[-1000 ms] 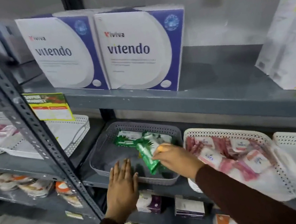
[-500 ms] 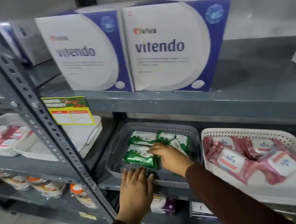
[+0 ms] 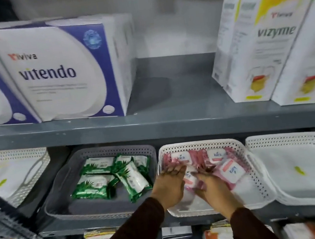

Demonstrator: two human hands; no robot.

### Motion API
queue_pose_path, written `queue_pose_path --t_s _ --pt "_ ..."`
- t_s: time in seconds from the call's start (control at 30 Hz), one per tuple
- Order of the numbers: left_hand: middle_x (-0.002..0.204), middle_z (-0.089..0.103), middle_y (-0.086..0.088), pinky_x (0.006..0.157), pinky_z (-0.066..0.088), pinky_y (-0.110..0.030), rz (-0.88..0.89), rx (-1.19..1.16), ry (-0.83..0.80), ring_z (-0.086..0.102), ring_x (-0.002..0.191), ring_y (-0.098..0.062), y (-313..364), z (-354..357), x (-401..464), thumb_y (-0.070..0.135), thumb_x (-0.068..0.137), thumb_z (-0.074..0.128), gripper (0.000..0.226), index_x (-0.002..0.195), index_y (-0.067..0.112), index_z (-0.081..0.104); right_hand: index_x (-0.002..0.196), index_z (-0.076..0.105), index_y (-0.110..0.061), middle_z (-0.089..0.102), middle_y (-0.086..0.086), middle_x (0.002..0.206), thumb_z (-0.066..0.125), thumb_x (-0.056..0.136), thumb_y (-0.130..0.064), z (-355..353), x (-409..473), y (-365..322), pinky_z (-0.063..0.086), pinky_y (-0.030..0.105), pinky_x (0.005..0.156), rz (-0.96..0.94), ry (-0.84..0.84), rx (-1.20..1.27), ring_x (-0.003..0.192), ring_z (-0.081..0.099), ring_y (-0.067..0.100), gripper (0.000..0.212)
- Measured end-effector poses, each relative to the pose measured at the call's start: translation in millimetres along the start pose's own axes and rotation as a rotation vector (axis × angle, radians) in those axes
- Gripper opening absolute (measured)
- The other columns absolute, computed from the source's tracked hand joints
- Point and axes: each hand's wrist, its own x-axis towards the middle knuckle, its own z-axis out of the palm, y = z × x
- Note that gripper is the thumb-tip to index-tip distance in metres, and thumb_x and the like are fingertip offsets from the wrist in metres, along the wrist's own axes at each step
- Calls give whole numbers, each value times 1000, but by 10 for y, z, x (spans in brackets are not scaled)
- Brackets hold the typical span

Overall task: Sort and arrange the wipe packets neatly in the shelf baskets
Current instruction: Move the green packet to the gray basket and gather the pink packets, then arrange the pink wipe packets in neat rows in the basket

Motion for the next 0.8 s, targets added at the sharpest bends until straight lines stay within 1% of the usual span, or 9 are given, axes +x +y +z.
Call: queue_pose_path --t_s 0.1,0.23,0.3,0.37,0.47,0.57,0.67,0.77,0.8 --pt "156 31 -6 113 31 -42 -61 84 -70 29 142 -28 31 81 32 28 96 40 57 149 12 25 135 56 -26 59 -9 134 77 81 -25 -58 31 61 44 30 104 -20 2 -136 120 58 16 57" --pt "125 60 -12 88 54 -44 -97 93 -147 61 106 -33 82 48 -61 27 92 53 40 127 10 47 125 60 -41 60 -9 132 77 79 -24 -40 61 270 50 40 102 2 -127 -89 118 59 14 51" --pt "123 59 -11 84 55 -44 -96 117 -134 62 103 -31 111 64 -93 28 91 60 40 125 10 48 128 58 -43 46 -24 137 75 82 -17 -42 105 294 48 29 102 -58 -124 -94 122 54 9 56" --pt "123 60 -10 84 55 -42 -149 151 -120 62 104 -30 153 67 -61 30 91 62 42 126 10 48 137 54 -28 35 -21 141 65 87 -1 -67 167 242 47 14 94 -69 -155 -143 121 52 5 58" --pt "121 63 -8 88 53 -37 -264 149 -127 63 105 -27 218 58 18 31 96 56 36 126 11 50 138 51 -32 31 -13 155 49 88 14 -68 275 210 55 29 89 -54 -127 -132 99 63 -1 68" --pt "122 64 -7 90 50 -35 -315 115 -101 63 107 -26 263 48 14 33 97 55 37 128 13 49 137 52 -32 49 -9 145 48 90 8 -65 265 210 53 32 92 -85 -111 -151 100 63 6 63" --pt "132 58 -7 94 48 -33 -289 -53 -12 59 113 -26 326 49 9 29 98 52 44 138 14 41 131 58 -31 67 -12 109 58 92 -2 -320 82 198 56 27 86 -29 38 31 90 63 3 49" --pt "118 69 -2 76 48 -18 -291 -409 97 67 86 -16 652 -57 47 21 99 51 28 125 20 61 115 66 -30 64 -17 93 61 90 1 -743 -94 341 56 17 62 42 386 172 69 66 10 39" --pt "115 71 -2 70 46 -14 -292 -527 89 66 80 -14 791 -84 71 17 98 52 25 117 17 68 112 69 -25 63 -16 91 60 90 2 -852 -93 437 53 15 63 68 469 152 72 67 17 36"
